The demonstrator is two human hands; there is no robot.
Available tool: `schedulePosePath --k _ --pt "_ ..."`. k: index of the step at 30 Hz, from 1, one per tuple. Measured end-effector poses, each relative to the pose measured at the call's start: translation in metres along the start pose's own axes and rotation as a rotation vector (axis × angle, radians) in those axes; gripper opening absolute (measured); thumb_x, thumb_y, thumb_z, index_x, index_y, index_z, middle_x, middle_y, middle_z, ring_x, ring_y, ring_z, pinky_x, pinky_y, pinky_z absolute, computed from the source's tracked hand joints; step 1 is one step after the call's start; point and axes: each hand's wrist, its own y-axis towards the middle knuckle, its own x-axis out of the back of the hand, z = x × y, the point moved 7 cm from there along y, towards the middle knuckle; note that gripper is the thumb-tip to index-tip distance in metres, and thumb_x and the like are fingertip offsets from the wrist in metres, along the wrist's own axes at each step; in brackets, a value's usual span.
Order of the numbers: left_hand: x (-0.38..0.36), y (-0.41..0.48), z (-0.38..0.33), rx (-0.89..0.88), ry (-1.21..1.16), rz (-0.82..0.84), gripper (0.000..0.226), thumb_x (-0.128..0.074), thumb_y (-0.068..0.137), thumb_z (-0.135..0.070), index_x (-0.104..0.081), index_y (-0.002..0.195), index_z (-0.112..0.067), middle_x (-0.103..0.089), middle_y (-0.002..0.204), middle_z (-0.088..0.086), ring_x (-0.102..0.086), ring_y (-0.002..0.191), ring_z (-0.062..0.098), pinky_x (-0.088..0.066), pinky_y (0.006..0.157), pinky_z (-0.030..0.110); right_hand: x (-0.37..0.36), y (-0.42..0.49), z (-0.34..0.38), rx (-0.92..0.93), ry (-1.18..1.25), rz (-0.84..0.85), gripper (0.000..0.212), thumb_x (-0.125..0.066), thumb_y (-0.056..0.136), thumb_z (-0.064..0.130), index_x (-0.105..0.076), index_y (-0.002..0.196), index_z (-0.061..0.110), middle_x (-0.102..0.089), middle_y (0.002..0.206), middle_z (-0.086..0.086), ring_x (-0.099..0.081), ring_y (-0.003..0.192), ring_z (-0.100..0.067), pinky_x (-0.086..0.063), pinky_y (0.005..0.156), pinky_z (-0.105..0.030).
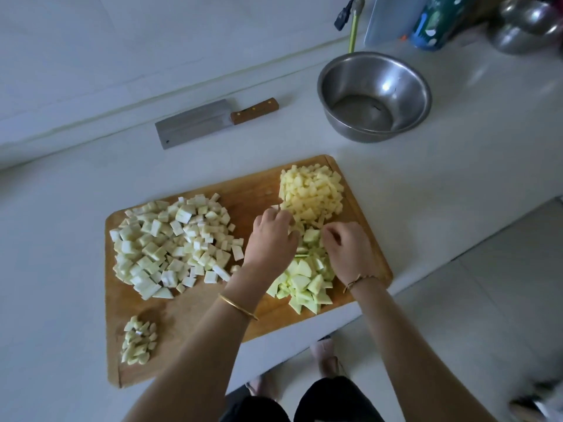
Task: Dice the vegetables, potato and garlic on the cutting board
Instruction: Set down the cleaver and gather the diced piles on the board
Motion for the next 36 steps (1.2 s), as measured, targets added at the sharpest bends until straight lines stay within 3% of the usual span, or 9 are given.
schedulePosePath --k 1,5,9,13,17,22,28,32,36 --pt "0.000 -0.001 0.001 0.007 -0.003 -0.007 0.030 -0.051 0.096 -0.025 -0.052 0.124 -0.015 -0.042 0.135 0.007 -0.035 0.127 0.026 -0.036 0.097 0.033 -0.006 -0.004 -0.001 0.013 0.004 -0.022 0.036 -0.047 0.093 0.036 -0.068 0.081 0.010 -0.054 0.066 -0.001 -0.051 0.066 -0.019 -0.045 0.069 -0.037" --pt "0.001 -0.006 0.005 0.024 -0.070 -0.073 0.022 -0.058 0.090 -0.018 -0.058 0.112 -0.015 -0.044 0.131 0.006 -0.037 0.126 0.026 -0.039 0.098 0.032 -0.019 -0.020 0.001 -0.020 0.016 -0.141 0.046 -0.036 0.091 0.045 -0.068 0.093 0.011 -0.054 0.087 -0.005 -0.047 0.084 -0.019 -0.028 0.077 -0.023" --pt "-0.003 -0.005 0.008 0.078 -0.064 -0.041 0.023 -0.056 0.089 -0.018 -0.056 0.112 -0.018 -0.046 0.130 0.005 -0.036 0.124 0.025 -0.029 0.097 0.027 -0.021 -0.024 0.006 -0.015 0.094 -0.245 0.042 -0.036 0.090 0.036 -0.068 0.091 0.009 -0.056 0.088 -0.004 -0.042 0.085 -0.011 -0.029 0.084 -0.023" --pt "-0.002 -0.006 0.012 0.114 -0.094 -0.026 0.023 -0.055 0.085 -0.014 -0.055 0.108 -0.015 -0.046 0.126 0.004 -0.036 0.120 0.024 -0.031 0.097 0.029 -0.025 -0.028 0.015 0.028 0.145 -0.291 0.033 -0.041 0.089 0.028 -0.067 0.086 0.009 -0.060 0.087 -0.003 -0.052 0.085 -0.017 -0.028 0.083 -0.020" --pt "0.000 -0.006 0.016 0.109 -0.109 -0.016 0.018 -0.055 0.083 -0.013 -0.050 0.101 -0.016 -0.045 0.112 -0.001 -0.039 0.113 0.021 -0.035 0.091 0.026 -0.028 -0.027 0.016 0.023 0.165 -0.274 0.027 -0.044 0.088 0.025 -0.067 0.086 0.009 -0.061 0.090 -0.002 -0.054 0.087 -0.018 -0.026 0.084 -0.018" --pt "-0.003 0.000 0.011 0.063 -0.088 -0.040 0.044 -0.054 0.090 -0.021 -0.043 0.133 -0.016 -0.043 0.132 0.001 -0.032 0.124 0.021 -0.026 0.098 0.025 -0.029 -0.027 0.013 -0.011 0.175 -0.249 0.023 -0.049 0.087 0.023 -0.065 0.095 0.009 -0.061 0.094 -0.003 -0.052 0.093 -0.017 -0.026 0.088 -0.016" --pt "-0.005 0.004 0.008 0.021 -0.070 -0.102 0.031 -0.052 0.091 -0.019 -0.050 0.121 -0.011 -0.051 0.122 0.003 -0.039 0.113 0.023 -0.036 0.092 0.029 -0.030 -0.027 0.013 -0.017 0.177 -0.237 0.020 -0.051 0.086 0.021 -0.065 0.093 0.009 -0.065 0.094 -0.001 -0.056 0.093 -0.021 -0.021 0.085 -0.007" --pt "-0.003 0.003 0.008 0.008 -0.085 -0.126 0.019 -0.051 0.089 -0.013 -0.048 0.108 -0.010 -0.050 0.105 0.000 -0.037 0.100 0.018 -0.032 0.081 0.025 -0.031 -0.028 0.014 0.000 0.194 -0.226 0.018 -0.052 0.085 0.022 -0.066 0.089 0.012 -0.066 0.091 0.002 -0.055 0.092 -0.020 -0.027 0.084 -0.013" --pt "-0.003 0.001 0.010 0.022 -0.101 -0.122 0.015 -0.050 0.086 -0.008 -0.049 0.100 -0.009 -0.050 0.100 -0.001 -0.038 0.098 0.018 -0.033 0.080 0.026 -0.034 -0.028 0.018 0.048 0.227 -0.188 0.022 -0.049 0.086 0.027 -0.066 0.085 0.013 -0.066 0.088 0.005 -0.055 0.091 -0.018 -0.025 0.084 -0.002"
